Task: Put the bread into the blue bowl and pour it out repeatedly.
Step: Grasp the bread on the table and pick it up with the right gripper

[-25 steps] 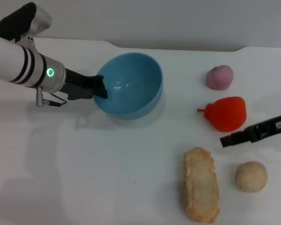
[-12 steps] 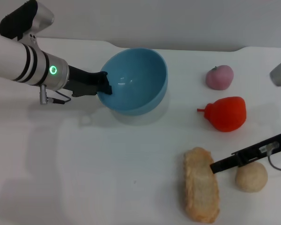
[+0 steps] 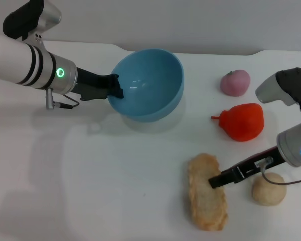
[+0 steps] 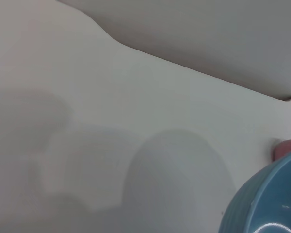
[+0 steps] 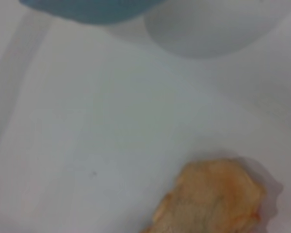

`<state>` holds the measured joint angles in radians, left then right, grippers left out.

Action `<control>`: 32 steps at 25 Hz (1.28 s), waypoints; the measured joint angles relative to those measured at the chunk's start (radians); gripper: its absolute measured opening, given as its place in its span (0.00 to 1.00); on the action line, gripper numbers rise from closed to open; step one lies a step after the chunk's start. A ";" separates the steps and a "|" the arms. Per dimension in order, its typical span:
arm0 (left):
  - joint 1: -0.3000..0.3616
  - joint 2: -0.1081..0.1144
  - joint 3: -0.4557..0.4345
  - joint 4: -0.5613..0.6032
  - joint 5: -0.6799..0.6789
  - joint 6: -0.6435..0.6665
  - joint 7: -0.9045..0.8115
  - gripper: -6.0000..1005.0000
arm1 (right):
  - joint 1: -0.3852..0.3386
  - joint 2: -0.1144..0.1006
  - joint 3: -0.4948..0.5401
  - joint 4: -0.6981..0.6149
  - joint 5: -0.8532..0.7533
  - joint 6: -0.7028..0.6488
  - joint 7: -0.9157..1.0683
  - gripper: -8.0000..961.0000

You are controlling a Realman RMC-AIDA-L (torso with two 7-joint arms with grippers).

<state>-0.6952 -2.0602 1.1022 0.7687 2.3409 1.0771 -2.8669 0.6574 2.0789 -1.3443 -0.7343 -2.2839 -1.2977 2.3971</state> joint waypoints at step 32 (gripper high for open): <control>-0.004 0.001 -0.001 -0.007 -0.010 -0.009 -0.005 0.00 | -0.020 -0.010 -0.090 0.048 0.205 0.114 -0.103 0.30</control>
<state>-0.6997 -2.0592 1.1013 0.7619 2.3313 1.0678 -2.8722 0.6374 2.0691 -1.4346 -0.6867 -2.0787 -1.1841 2.2938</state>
